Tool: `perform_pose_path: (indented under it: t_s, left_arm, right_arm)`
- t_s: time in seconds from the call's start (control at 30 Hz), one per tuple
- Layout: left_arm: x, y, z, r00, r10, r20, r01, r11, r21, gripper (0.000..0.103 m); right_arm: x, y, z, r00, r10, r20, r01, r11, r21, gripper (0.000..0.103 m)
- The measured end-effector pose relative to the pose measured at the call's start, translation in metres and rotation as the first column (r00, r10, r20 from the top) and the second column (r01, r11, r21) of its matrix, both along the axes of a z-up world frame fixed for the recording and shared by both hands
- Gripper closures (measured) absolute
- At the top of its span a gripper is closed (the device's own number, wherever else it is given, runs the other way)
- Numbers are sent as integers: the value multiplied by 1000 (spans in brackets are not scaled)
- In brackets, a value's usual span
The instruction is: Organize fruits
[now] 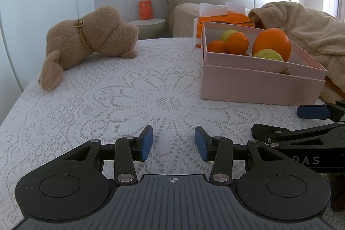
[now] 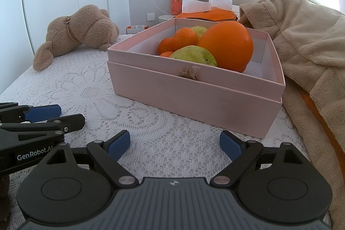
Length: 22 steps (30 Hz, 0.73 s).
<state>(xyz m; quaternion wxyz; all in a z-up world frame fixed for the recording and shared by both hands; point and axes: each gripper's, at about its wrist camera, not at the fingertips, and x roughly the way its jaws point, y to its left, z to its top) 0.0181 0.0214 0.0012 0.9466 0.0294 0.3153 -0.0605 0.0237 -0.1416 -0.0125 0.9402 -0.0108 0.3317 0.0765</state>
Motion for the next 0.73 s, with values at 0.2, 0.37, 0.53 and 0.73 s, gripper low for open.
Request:
perform_pose_path:
  t_s: [0.2, 0.37, 0.53, 0.73]
  left_arm:
    - [0, 0, 0, 1000, 0, 0, 0, 1000, -2, 55]
    - [-1, 1, 0, 1000, -1, 0, 1, 1000, -4, 55]
    - [-1, 0, 0, 1000, 0, 1, 0, 1000, 0, 55]
    - [-1, 1, 1, 1000, -1, 0, 1, 1000, -13, 55]
  right_arm:
    - [0, 0, 0, 1000, 0, 0, 0, 1000, 0, 12]
    - [0, 0, 0, 1000, -1, 0, 1, 1000, -1, 12]
    - [0, 1, 0, 1000, 0, 0, 0, 1000, -8, 12]
    - [0, 0, 0, 1000, -1, 0, 1, 1000, -8, 11]
